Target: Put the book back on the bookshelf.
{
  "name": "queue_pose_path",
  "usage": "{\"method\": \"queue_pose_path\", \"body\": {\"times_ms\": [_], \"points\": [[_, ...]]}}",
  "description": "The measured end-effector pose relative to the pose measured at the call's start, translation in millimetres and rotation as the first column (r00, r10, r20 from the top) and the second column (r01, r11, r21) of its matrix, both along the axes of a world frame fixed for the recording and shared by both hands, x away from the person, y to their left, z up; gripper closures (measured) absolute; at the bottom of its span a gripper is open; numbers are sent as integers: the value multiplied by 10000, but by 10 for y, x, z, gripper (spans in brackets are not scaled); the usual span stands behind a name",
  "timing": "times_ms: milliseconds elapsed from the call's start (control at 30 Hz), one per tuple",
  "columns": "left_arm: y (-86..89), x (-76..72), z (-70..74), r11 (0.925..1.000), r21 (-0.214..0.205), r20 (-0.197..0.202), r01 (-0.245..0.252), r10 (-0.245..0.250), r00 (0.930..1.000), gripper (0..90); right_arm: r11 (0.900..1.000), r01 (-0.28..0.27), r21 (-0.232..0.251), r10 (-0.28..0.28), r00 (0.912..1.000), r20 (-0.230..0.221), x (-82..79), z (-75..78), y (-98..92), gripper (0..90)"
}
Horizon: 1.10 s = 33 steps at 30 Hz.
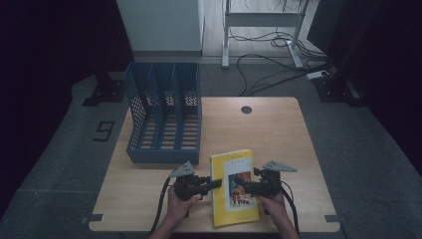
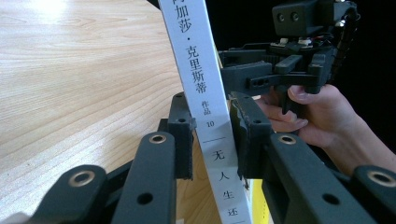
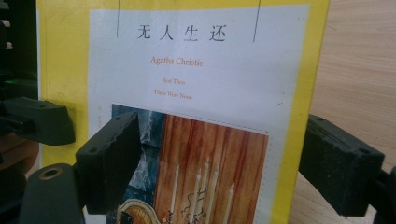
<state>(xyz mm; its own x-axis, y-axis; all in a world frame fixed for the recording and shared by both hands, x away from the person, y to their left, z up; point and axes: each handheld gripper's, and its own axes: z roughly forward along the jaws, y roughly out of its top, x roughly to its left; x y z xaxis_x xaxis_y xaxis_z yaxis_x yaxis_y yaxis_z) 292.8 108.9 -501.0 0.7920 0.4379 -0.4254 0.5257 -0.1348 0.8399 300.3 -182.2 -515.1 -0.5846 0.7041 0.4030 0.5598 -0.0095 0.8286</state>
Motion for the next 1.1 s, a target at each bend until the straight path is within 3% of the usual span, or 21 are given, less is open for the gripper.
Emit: {"method": "queue_pose_path", "body": {"times_ms": [567, 867, 1100], "points": [[43, -36, 99, 9998, -117, 429, 181, -176, 9989, 729, 9955, 471, -818, -378, 9929, 1124, -152, 205, 62, 211], [56, -61, 170, 9996, -54, 771, 273, -268, 9967, 738, 9948, 695, -740, -567, 9849, 1633, -222, 293, 86, 224], [76, -61, 184, 9996, -66, 761, 276, -270, 9967, 745, 9924, 809, -924, -603, 9763, 2078, -273, 350, 116, 228]]}}
